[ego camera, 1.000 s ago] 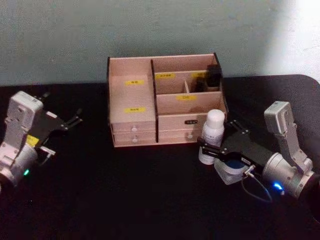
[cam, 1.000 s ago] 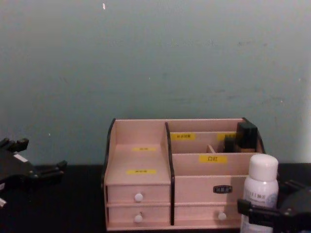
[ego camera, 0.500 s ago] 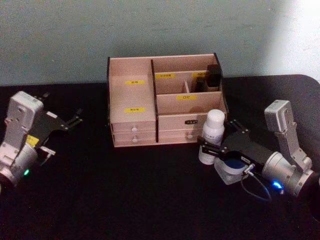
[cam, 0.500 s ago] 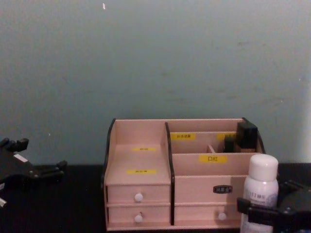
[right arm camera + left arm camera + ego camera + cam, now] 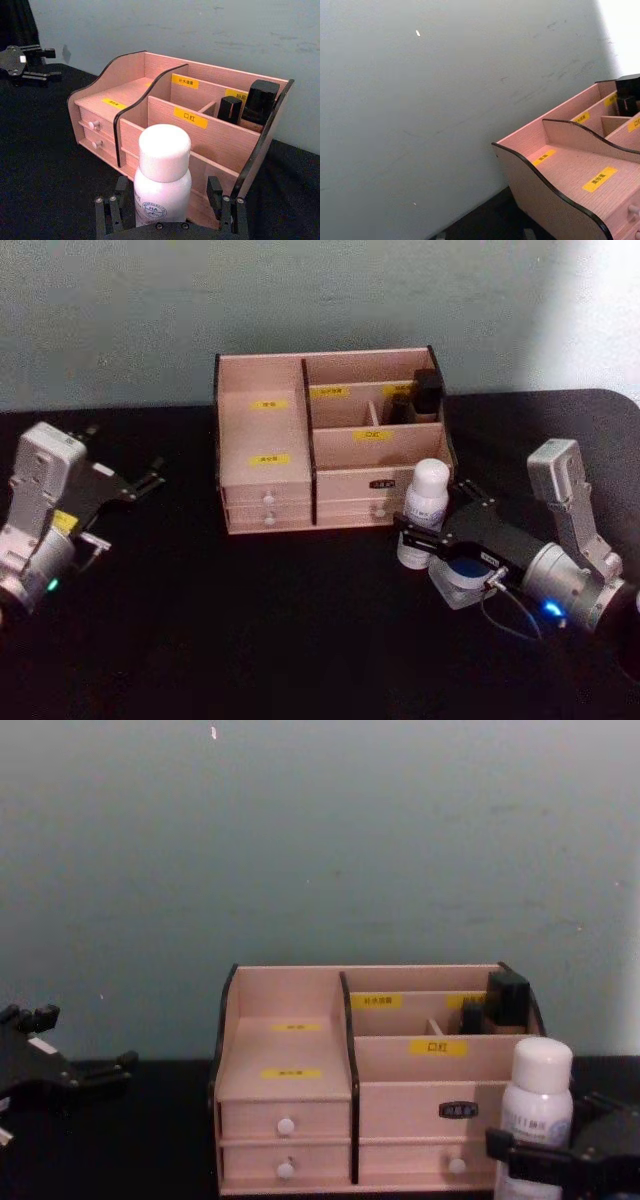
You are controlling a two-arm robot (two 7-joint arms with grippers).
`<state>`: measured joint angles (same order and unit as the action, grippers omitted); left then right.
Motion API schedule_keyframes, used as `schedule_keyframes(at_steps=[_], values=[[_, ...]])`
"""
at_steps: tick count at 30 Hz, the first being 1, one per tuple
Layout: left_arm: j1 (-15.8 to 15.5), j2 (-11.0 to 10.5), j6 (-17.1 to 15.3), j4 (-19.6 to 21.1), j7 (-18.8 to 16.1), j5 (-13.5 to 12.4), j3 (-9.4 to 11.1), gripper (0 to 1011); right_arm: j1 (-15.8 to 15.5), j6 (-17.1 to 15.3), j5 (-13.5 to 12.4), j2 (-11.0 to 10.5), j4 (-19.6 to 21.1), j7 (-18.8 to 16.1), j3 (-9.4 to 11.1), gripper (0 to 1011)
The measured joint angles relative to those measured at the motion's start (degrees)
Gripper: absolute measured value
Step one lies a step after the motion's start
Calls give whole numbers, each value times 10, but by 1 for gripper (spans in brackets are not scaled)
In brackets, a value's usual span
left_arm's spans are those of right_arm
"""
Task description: Pick up the facial cleanser and watermelon frost from the table and place them into the tiered storage box.
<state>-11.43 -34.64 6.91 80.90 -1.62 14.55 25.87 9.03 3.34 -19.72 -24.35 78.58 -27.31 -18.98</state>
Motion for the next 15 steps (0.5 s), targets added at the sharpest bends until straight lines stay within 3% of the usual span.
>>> schedule_keyframes(at_steps=[11,15], values=[[0,0,0,0,0,0,0,1001,-1,1,0,0,1,0,0,997],[0,0,0,0,0,0,0,1001,-1,1,0,0,1,0,0,926]])
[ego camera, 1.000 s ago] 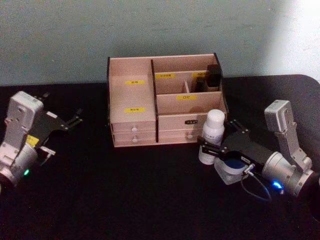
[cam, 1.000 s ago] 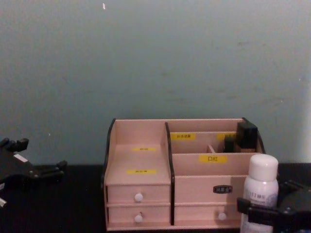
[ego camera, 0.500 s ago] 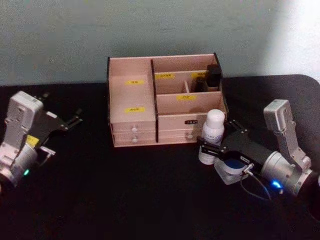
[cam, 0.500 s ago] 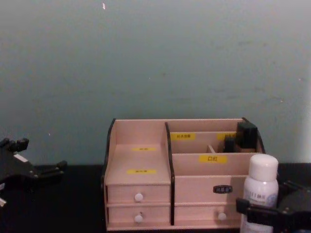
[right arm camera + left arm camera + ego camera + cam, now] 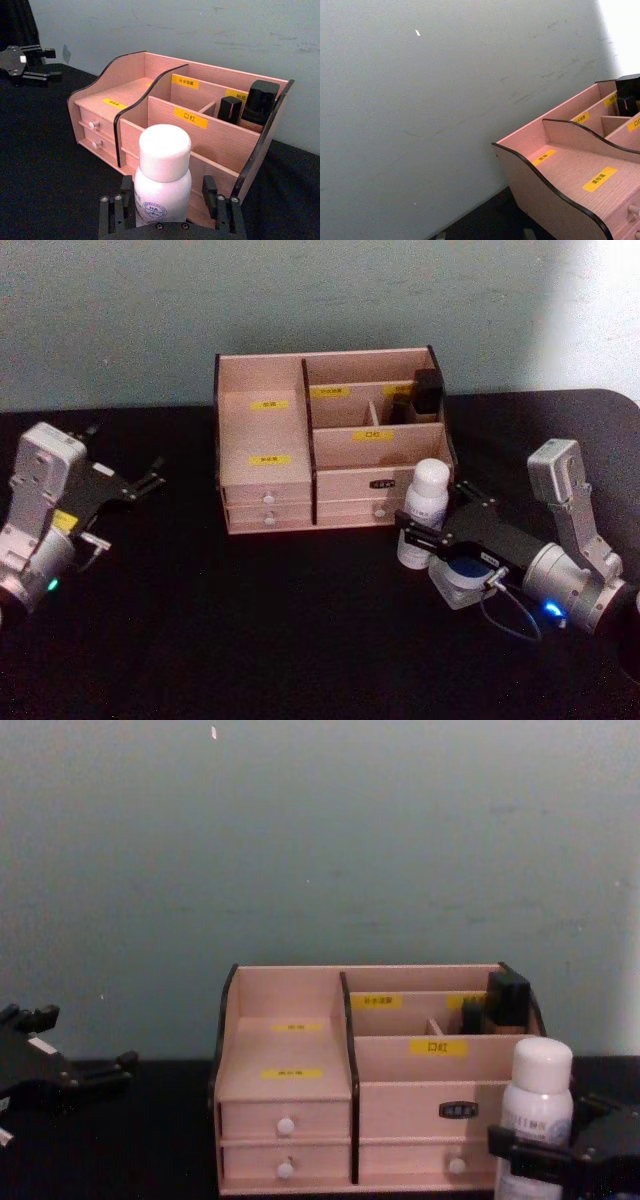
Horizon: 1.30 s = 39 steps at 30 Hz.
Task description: Pick up the facial cleanser and watermelon frost from the table and place them into the tiered storage box.
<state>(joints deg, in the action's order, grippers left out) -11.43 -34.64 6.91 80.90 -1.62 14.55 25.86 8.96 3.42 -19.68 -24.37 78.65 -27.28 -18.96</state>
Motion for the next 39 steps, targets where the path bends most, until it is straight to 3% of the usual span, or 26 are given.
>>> schedule_keyframes(at_steps=[12,39], values=[[0,0,0,0,0,0,0,1001,0,1,1,0,0,0,0,594],[0,0,0,0,0,0,0,1001,-3,6,-3,-3,10,-1,2,591]])
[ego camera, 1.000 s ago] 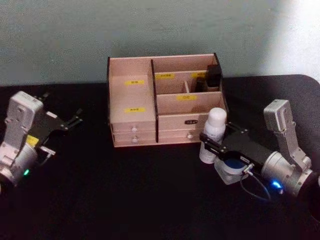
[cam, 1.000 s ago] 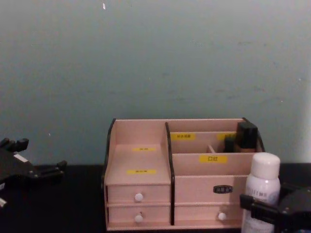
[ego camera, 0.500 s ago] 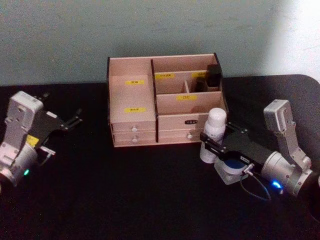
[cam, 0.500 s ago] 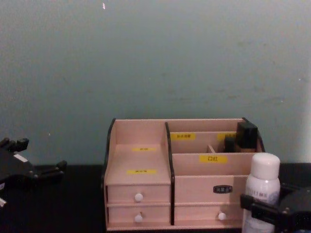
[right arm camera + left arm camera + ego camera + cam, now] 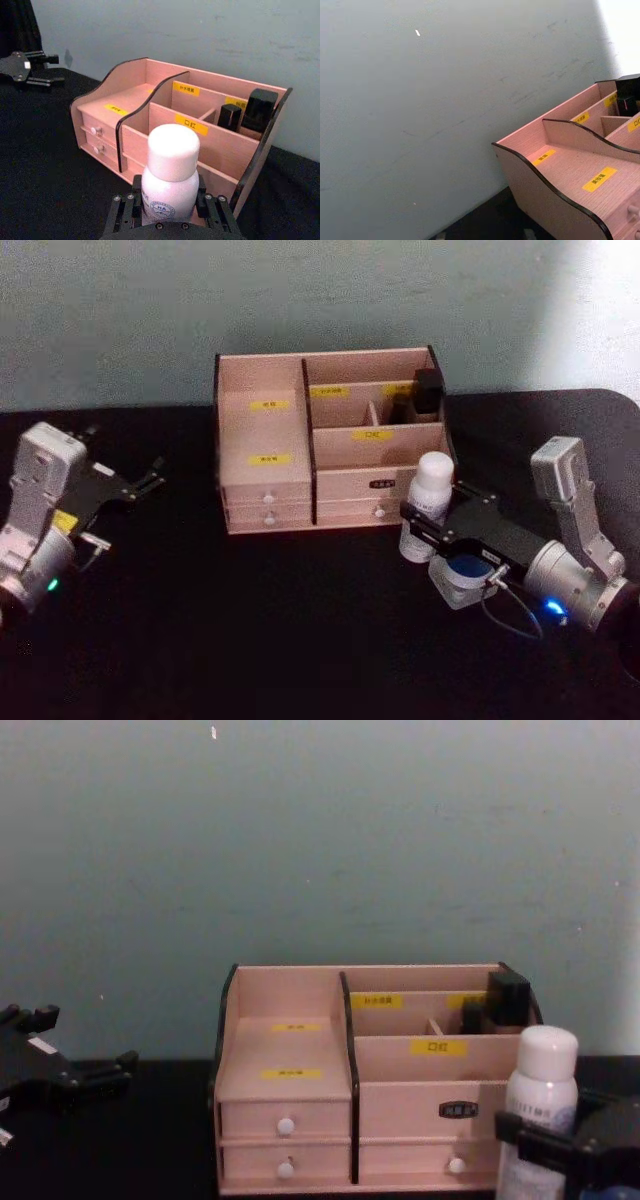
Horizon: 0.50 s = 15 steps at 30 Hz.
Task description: Pick up the facial cleanser and watermelon frost from the table and place them into the tiered storage box.
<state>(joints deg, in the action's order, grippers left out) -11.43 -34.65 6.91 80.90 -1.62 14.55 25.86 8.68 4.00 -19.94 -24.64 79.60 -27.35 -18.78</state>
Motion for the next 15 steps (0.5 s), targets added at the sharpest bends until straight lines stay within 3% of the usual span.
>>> schedule_keyframes(at_steps=[15], values=[[0,0,0,0,0,0,0,1001,-5,-2,-11,-9,28,-3,3,591]])
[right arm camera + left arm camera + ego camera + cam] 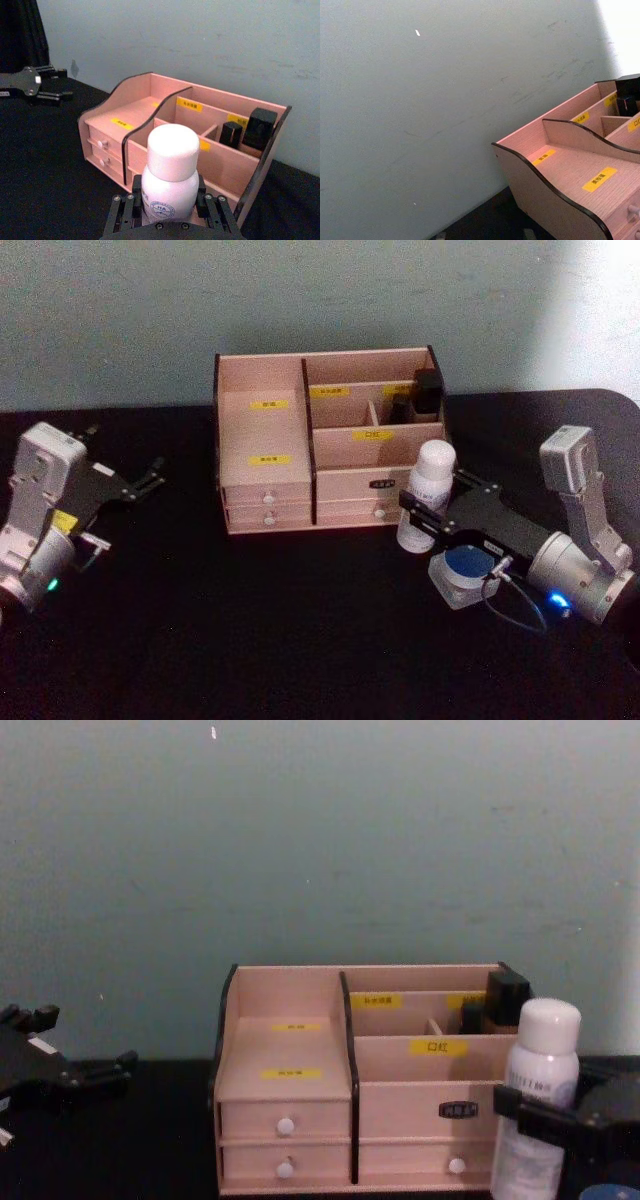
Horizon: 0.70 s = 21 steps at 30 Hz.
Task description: Pick up the facial cleanser and watermelon frost from the table and place them into the tiered storage box.
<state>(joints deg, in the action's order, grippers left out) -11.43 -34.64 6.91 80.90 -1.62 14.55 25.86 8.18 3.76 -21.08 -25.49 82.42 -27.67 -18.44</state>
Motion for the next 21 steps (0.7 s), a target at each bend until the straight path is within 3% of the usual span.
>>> schedule_keyframes(at_steps=[12,21], values=[[0,0,0,0,0,0,0,1001,-5,-33,-16,-17,52,1,4,591],[0,0,0,0,0,0,0,1001,14,-46,-30,-20,77,3,3,591]])
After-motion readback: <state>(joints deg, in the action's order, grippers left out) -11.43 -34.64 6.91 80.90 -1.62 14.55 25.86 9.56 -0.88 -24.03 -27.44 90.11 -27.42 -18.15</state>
